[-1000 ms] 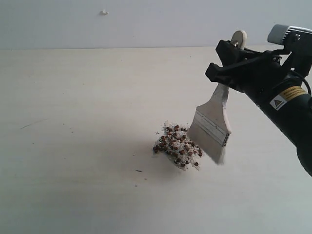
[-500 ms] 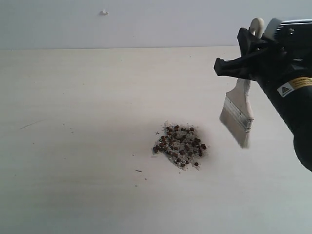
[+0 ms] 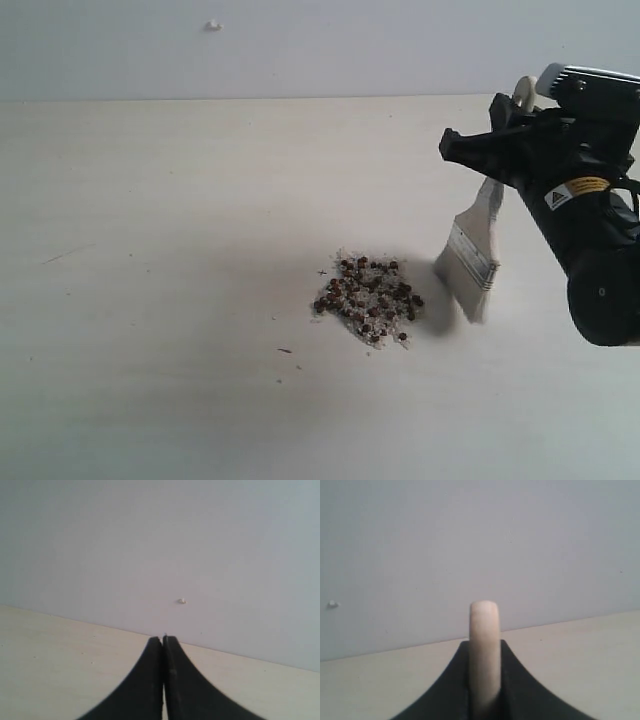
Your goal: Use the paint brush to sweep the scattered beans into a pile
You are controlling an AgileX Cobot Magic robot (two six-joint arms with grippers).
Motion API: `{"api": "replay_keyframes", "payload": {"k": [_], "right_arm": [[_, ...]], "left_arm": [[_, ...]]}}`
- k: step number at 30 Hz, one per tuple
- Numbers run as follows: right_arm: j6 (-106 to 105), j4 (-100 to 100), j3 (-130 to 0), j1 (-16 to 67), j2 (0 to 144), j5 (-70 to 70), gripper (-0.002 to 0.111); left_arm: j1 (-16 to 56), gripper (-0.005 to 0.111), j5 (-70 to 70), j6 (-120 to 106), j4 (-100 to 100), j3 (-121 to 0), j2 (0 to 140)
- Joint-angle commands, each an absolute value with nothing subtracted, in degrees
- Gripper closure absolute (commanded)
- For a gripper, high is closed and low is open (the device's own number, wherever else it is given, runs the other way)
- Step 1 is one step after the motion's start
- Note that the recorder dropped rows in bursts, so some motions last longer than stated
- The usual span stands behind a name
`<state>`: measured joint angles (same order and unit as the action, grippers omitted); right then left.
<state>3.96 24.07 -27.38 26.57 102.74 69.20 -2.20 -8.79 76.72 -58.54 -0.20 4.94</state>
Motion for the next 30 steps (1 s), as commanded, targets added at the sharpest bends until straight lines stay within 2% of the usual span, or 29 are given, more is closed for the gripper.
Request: {"api": "replay_keyframes", "payload": {"k": [1,11,30], "right_arm": [[5.81,24.7,-24.01,26.7,100.02,69.96,0.108],[6.84,30.07,-15.73,26.7,89.96,69.96,0.108],[8.14,29.89,-15.59,26.7,89.79,67.35,0.108]], "left_arm": [[-2.25,0.107,-8.91,76.57,-58.11,0.0,4.63],[-2.25,0.107,-8.91,76.57,-58.11,0.0,4.63],[-2.25,0.107,-8.91,76.57,-58.11,0.0,4.63]]}}
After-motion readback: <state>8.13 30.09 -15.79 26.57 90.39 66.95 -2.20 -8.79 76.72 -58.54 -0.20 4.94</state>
